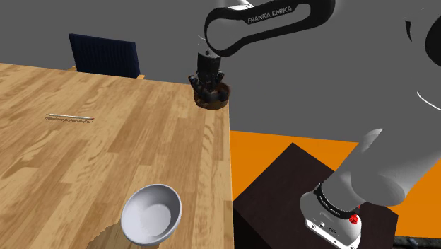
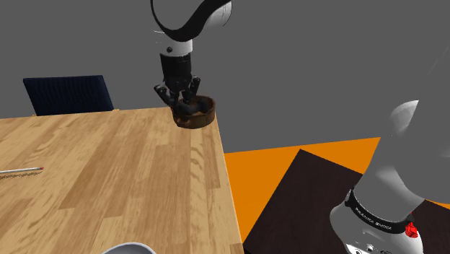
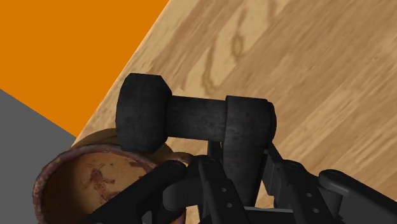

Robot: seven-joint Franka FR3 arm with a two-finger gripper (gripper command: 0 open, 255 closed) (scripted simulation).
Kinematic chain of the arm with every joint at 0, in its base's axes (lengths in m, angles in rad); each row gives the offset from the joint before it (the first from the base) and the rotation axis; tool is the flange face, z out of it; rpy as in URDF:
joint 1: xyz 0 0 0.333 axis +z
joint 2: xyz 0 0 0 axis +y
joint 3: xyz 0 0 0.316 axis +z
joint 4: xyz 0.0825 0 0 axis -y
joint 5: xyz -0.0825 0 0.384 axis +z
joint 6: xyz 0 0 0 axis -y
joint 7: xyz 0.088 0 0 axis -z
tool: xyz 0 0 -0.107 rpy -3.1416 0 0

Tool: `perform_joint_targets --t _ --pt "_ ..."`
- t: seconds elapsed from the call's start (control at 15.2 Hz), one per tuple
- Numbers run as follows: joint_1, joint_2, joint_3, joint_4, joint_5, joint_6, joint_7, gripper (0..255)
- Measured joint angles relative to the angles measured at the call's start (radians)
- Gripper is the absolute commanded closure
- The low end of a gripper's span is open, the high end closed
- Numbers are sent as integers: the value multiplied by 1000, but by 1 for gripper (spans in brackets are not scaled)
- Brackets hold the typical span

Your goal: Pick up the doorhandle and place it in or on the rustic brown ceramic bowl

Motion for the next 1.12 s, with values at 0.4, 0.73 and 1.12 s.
perform_joint_targets --t 0.4,0.73,1.12 --pt "-56 131 -50 159 -11 -29 -103 255" --pt "-97 248 -80 303 -14 -58 -175 255" --pt "-102 281 -84 279 -16 -1 -184 255"
